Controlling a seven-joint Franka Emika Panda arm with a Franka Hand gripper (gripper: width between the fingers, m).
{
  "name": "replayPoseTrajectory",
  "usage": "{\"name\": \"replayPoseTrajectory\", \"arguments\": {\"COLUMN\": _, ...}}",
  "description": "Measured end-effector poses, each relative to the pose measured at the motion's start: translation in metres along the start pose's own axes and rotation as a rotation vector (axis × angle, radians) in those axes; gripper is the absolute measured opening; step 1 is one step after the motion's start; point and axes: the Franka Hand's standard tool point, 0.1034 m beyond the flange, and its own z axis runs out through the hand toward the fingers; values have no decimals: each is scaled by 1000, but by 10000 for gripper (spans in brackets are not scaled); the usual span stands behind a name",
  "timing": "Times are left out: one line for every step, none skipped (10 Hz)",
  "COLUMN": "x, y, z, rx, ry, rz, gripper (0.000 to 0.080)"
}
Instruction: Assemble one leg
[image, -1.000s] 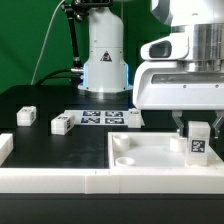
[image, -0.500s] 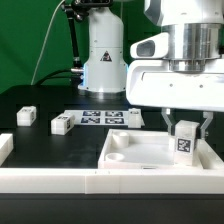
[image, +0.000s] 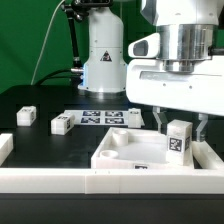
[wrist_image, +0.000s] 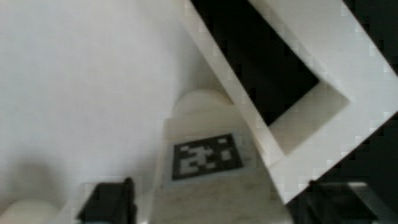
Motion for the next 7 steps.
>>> {"name": "replayPoseTrajectory", "arguments": {"x": 0, "y": 0, "z": 0, "rx": 0, "ry": -1, "rz": 2, "gripper": 614}}
{"name": "replayPoseTrajectory", "arguments": {"x": 0, "y": 0, "z": 0, "rx": 0, "ry": -1, "rz": 3, "gripper": 638}}
{"name": "replayPoseTrajectory", "arguments": {"x": 0, "y": 0, "z": 1, "rx": 0, "ry": -2, "rz": 3, "gripper": 638}}
{"name": "replayPoseTrajectory", "arguments": {"x": 0, "y": 0, "z": 1, "rx": 0, "ry": -2, "rz": 3, "gripper": 648}}
{"name": "replayPoseTrajectory", "arguments": {"x": 0, "y": 0, "z": 1, "rx": 0, "ry": -2, "rz": 3, "gripper": 648}}
{"name": "replayPoseTrajectory", "arguments": {"x": 0, "y": 0, "z": 1, "rx": 0, "ry": -2, "rz": 3, "gripper": 649}}
{"name": "replayPoseTrajectory", "arguments": {"x": 0, "y": 0, "z": 1, "rx": 0, "ry": -2, "rz": 3, "gripper": 649}}
